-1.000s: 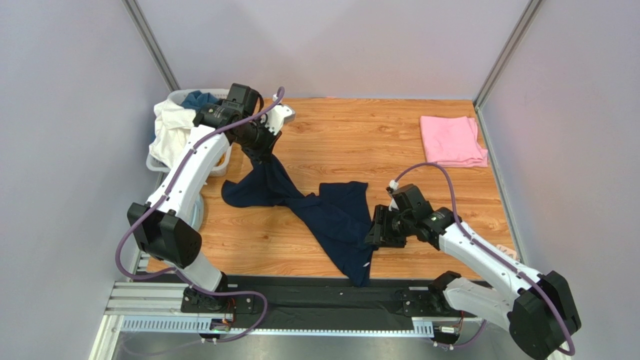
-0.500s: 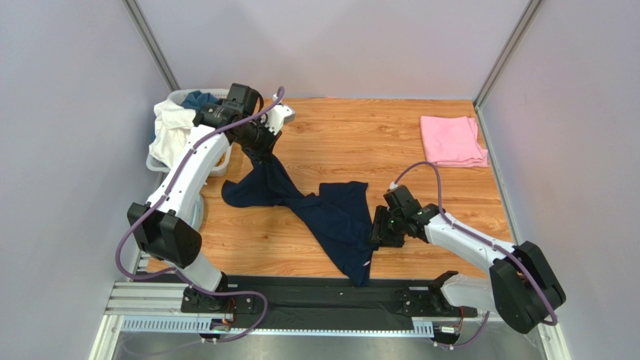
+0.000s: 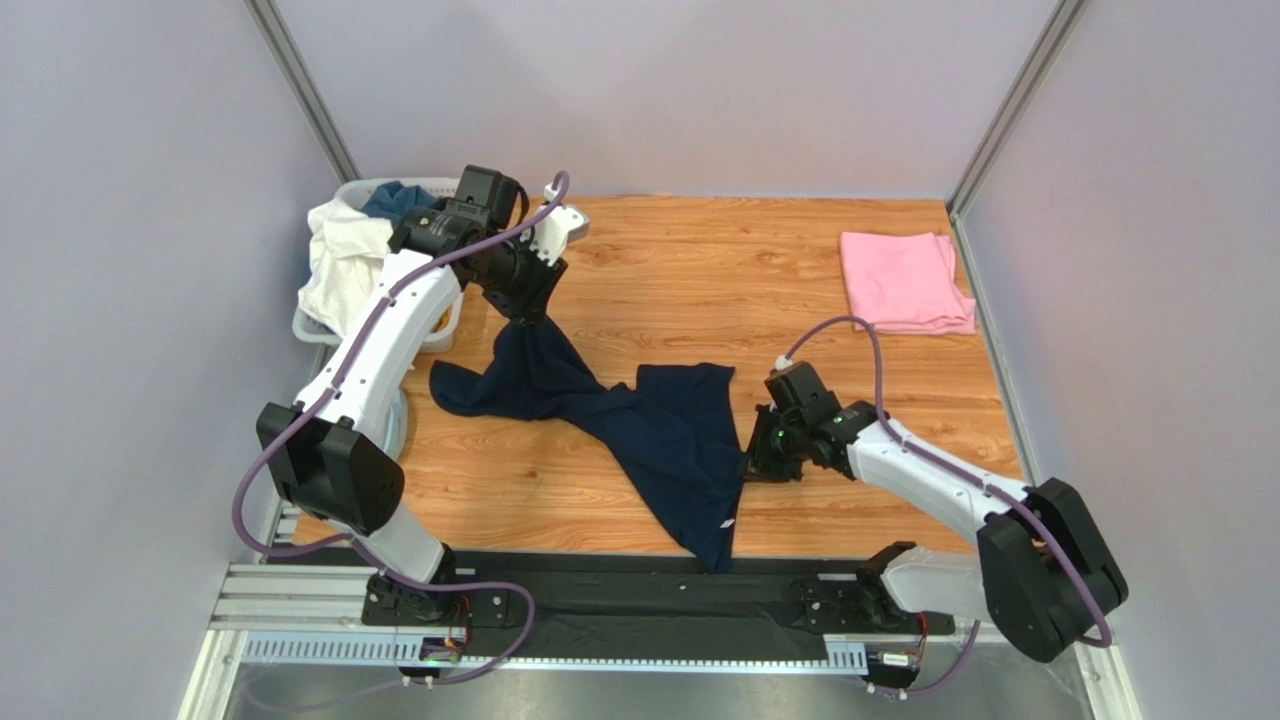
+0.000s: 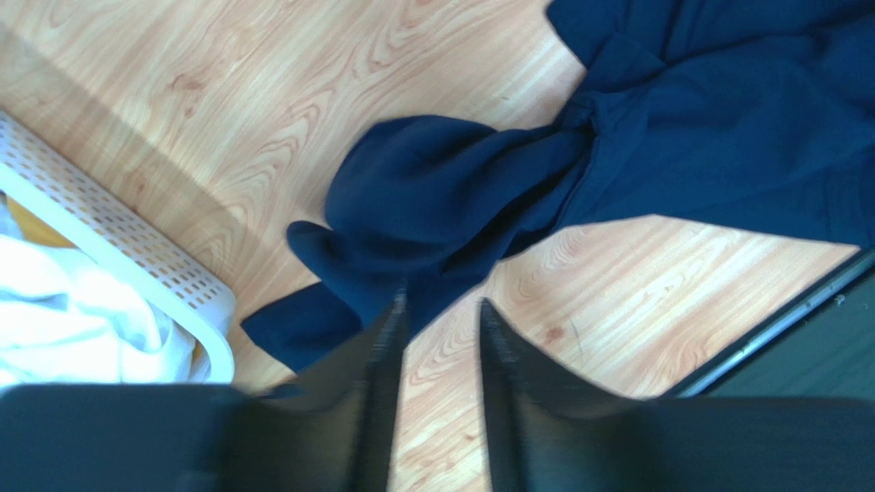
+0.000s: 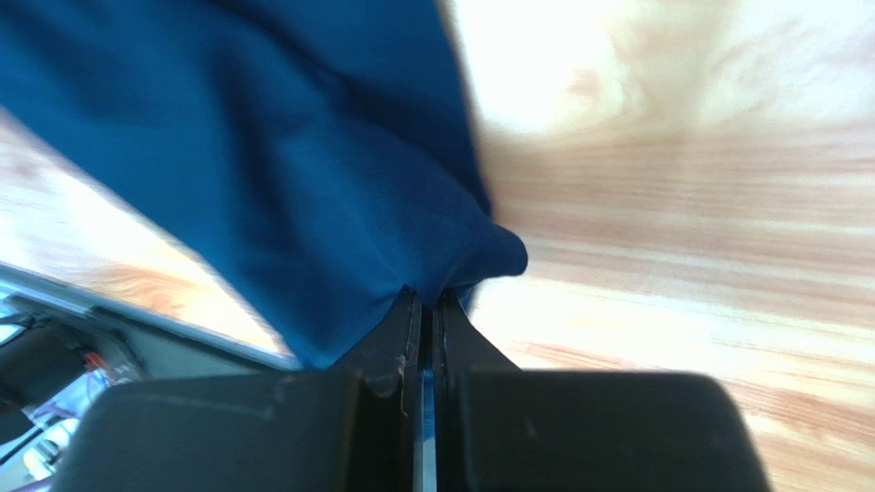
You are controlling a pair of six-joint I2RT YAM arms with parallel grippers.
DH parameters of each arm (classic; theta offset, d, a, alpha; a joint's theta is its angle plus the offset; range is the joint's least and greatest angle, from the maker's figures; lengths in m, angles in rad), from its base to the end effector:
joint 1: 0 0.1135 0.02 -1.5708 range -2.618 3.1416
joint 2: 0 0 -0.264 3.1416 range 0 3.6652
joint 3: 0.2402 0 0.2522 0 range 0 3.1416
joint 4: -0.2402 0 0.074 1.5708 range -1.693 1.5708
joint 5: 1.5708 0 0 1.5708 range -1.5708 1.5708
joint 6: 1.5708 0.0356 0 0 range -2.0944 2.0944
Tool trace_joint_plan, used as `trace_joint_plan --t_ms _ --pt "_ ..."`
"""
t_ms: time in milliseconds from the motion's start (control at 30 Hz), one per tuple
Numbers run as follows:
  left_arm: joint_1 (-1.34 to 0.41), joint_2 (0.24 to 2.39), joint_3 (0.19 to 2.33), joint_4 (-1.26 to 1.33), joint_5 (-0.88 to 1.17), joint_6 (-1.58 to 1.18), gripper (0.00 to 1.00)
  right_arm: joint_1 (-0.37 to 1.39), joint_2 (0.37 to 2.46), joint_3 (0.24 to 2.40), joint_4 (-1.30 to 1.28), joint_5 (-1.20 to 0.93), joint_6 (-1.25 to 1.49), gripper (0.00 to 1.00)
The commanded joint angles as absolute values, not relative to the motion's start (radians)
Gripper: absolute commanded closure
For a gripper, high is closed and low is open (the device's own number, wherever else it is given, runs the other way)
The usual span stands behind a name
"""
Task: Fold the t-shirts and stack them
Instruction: Flatten out the tshirt
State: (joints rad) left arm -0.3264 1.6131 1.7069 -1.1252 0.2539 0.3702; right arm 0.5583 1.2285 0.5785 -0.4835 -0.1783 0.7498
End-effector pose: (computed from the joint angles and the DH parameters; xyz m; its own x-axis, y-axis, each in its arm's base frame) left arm 0.3051 -0.1127 0.3669 -0.6012 0.5732 -0.5568 0.6973 0.7166 -0.0151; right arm 0.1738 0.1160 0.1629 -0.9610 0.1905 -0.2004 0.0955 0.9088 0.4062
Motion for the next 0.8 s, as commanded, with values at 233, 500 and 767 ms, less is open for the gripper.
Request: trace_joint_plan --t_ms 233,500,767 --pt "-0.325 1.625 1.648 -1.025 0.147 0.337 0.28 0.275 1.198 0.991 -0.669 -0.160 0.534 1.00" --pt "-0.365 1.568 1.433 -1.091 0.184 0.452 0.33 0.236 1.288 1.057 -0.643 -0.152 0.509 1.00" --pt "-0.400 1.456 1.128 -1.123 0.083 0.568 0.37 0.236 1.325 1.068 -0.618 -0.163 0.517 1.00"
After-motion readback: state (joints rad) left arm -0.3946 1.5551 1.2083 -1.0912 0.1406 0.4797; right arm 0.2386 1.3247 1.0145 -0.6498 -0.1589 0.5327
